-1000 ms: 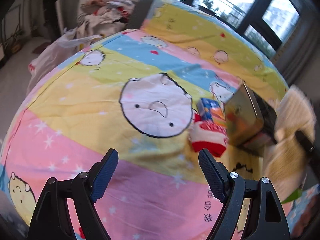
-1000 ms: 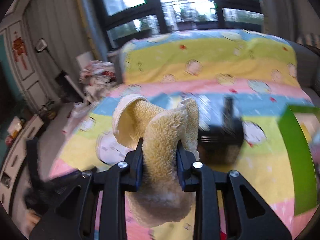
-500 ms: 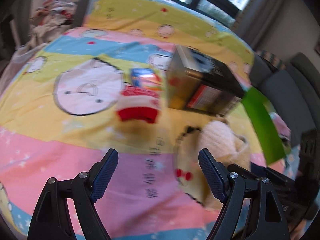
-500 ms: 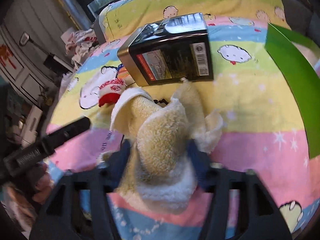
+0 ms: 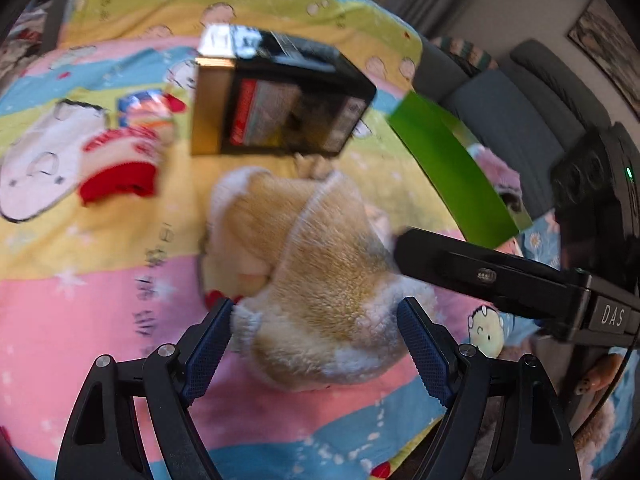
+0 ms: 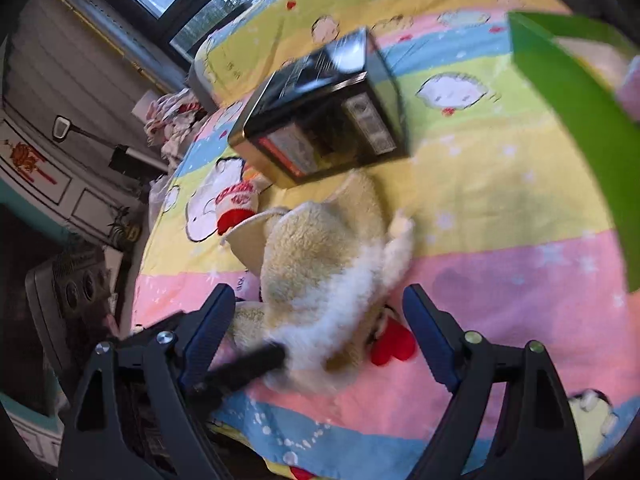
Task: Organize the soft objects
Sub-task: 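Hold the plush up with the right gripper while the left gripper grasps it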
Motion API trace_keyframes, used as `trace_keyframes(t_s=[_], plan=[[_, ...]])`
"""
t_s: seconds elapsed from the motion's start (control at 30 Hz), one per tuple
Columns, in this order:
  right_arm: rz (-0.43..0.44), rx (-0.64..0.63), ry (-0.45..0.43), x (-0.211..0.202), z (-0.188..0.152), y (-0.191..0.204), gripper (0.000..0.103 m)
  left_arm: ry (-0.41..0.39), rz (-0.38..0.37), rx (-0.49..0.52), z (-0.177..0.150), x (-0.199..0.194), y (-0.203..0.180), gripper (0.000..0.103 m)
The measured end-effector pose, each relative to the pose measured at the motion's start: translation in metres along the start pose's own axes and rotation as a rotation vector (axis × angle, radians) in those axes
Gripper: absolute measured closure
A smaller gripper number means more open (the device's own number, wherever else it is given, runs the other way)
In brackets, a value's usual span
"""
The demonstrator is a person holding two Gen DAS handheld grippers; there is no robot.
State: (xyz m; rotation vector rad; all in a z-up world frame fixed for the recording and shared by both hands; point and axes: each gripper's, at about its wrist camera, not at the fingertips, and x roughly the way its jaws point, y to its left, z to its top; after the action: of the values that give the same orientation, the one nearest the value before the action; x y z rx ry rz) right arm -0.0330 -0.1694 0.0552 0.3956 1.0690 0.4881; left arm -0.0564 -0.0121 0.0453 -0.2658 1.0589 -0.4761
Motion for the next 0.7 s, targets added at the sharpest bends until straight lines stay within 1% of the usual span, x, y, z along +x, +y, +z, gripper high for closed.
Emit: trace_keyframes(t_s=[0.03,0.07,0.1,0.13,0.17,0.2,0.23,0.27,0.3,0.33,0.37,0.4,0.47,0.53,0.6,0.7], plan=[[0.013,0.004,0.021,0.008,0.003,-0.003,0.019,0.012,-0.004,-0.003,0.0,0.005,-0.001,0.02],[0.016,0.015,0.04,0.017,0.005,-0.006,0.025,0.024,-0.011,-0.004,0.0,0.012,-0.002,0.022],[0.019,0.035,0.052,0.023,0.007,-0.01,0.03,0.023,-0.002,0.0,0.001,0.016,-0.003,0.029],[0.023,0.053,0.07,0.031,0.009,-0.014,0.039,0.017,0.025,0.005,0.001,0.019,-0.004,0.037],[0.033,0.054,0.088,0.037,0.01,-0.016,0.043,0.003,0.062,0.012,0.003,0.022,-0.005,0.041],[0.049,0.052,0.098,0.04,0.012,-0.018,0.045,-0.005,0.072,0.016,0.005,0.024,-0.006,0.045],[0.062,0.05,0.097,0.042,0.013,-0.019,0.049,-0.013,0.078,0.016,0.006,0.025,-0.007,0.049],[0.075,0.052,0.094,0.042,0.013,-0.02,0.057,-0.026,0.083,0.014,0.007,0.025,-0.009,0.053],[0.093,0.06,0.094,0.041,0.014,-0.022,0.06,-0.038,0.079,0.02,0.009,0.025,-0.012,0.065],[0.119,0.068,0.097,0.039,0.015,-0.023,0.063,-0.038,0.068,0.022,0.012,0.025,-0.016,0.067],[0.126,0.072,0.093,0.036,0.016,-0.024,0.065,-0.041,0.073,0.024,0.014,0.025,-0.019,0.067],[0.131,0.077,0.082,0.032,0.017,-0.025,0.065,-0.049,0.085,0.032,0.017,0.025,-0.025,0.068],[0.144,0.081,0.046,0.018,0.023,-0.028,0.066,-0.078,0.082,0.053,0.026,0.021,-0.037,0.068],[0.149,0.085,-0.004,-0.002,0.029,-0.03,0.066,-0.107,0.066,0.077,0.039,0.016,-0.052,0.068],[0.153,0.084,-0.07,-0.029,0.04,-0.031,0.066,-0.152,0.048,0.114,0.055,0.005,-0.076,0.068],[0.131,0.067,-0.195,-0.079,0.059,-0.034,0.066,-0.224,0.021,0.193,0.078,-0.007,-0.114,0.068]])
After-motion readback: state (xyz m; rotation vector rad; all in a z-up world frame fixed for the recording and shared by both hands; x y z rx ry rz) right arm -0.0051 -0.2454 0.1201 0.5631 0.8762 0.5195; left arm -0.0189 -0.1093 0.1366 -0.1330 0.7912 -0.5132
